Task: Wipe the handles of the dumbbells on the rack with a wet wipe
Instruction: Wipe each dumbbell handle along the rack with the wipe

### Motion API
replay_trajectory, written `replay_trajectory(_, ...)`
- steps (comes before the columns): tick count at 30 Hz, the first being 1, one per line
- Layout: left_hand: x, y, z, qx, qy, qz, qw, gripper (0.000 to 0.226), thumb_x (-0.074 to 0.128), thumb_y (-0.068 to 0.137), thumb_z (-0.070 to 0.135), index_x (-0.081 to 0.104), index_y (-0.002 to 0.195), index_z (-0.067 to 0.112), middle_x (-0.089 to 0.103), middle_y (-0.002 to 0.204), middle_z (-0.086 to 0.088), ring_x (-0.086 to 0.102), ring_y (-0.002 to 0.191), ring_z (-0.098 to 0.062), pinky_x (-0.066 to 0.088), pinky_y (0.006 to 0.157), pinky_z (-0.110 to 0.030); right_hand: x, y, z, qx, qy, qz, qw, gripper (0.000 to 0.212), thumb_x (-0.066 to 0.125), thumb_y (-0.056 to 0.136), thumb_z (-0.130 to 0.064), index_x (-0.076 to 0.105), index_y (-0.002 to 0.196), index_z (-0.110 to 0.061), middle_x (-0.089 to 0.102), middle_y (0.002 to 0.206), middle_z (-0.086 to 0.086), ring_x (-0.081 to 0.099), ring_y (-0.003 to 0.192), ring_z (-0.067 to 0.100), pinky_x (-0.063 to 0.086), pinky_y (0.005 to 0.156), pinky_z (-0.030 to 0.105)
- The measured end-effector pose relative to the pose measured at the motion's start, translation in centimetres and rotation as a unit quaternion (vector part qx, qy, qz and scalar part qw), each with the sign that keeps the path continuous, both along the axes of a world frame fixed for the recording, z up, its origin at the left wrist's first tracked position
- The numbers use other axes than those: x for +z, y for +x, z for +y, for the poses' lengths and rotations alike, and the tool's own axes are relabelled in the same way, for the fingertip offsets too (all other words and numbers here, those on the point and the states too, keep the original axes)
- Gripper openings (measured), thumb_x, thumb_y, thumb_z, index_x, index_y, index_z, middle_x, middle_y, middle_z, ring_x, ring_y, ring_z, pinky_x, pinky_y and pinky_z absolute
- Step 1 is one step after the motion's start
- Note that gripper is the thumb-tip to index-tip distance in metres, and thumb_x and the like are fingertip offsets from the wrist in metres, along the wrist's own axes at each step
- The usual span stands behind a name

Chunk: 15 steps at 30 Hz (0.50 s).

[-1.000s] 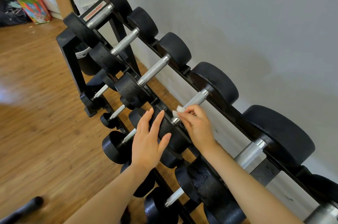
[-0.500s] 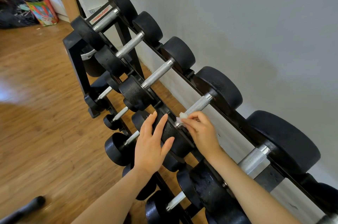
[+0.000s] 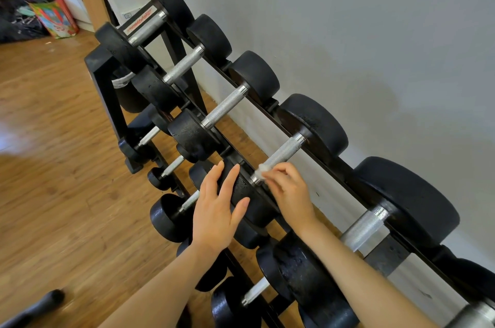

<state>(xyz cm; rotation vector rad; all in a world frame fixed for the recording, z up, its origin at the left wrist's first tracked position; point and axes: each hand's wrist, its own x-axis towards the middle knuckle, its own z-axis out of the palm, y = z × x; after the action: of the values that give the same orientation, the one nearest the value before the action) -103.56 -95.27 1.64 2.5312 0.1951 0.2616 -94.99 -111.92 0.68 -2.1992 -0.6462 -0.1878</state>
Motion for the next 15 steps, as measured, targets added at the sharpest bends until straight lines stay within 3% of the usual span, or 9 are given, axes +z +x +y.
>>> replay_trajectory(3,0.0,0.0,0.0,0.001,0.0,0.002,1.0,0.063,0.033,0.093,0.058,0.02,0.151,0.036,0.023,0.157,-0.003,0.023,0.144,-0.024,0.029,0.108,-0.037,-0.1,0.0,0.1,0.049,-0.029,0.008,0.998,0.02,0.06,0.09,-0.022,0.069,0.105,-0.012,0.057,0.102,-0.001,0.057,0.093,0.012,0.055,0.078,0.03)
replay_trajectory(9,0.1,-0.1,-0.1,0.0,-0.001,-0.001,1.0,0.063,0.031,0.094,0.058,0.017,0.151,0.038,0.021,0.158,-0.002,0.02,0.145,-0.02,0.026,0.108,-0.034,-0.5,0.3,-0.5,-0.059,0.038,0.008,0.998,0.017,0.068,0.085,-0.006,0.072,0.101,-0.011,0.054,0.101,-0.01,0.056,0.093,0.006,0.054,0.079,0.025)
replay_trajectory(15,0.0,0.0,-0.1,0.0,-0.002,-0.007,1.0,0.06,0.032,0.097,0.059,0.019,0.152,0.036,0.021,0.158,-0.002,0.02,0.145,-0.022,0.026,0.108,-0.035,-0.2,-0.3,-0.4,0.012,0.039,0.092,0.995,0.013,0.067,0.087,-0.007,0.072,0.098,-0.012,0.056,0.097,-0.006,0.057,0.092,0.008,0.053,0.081,0.024)
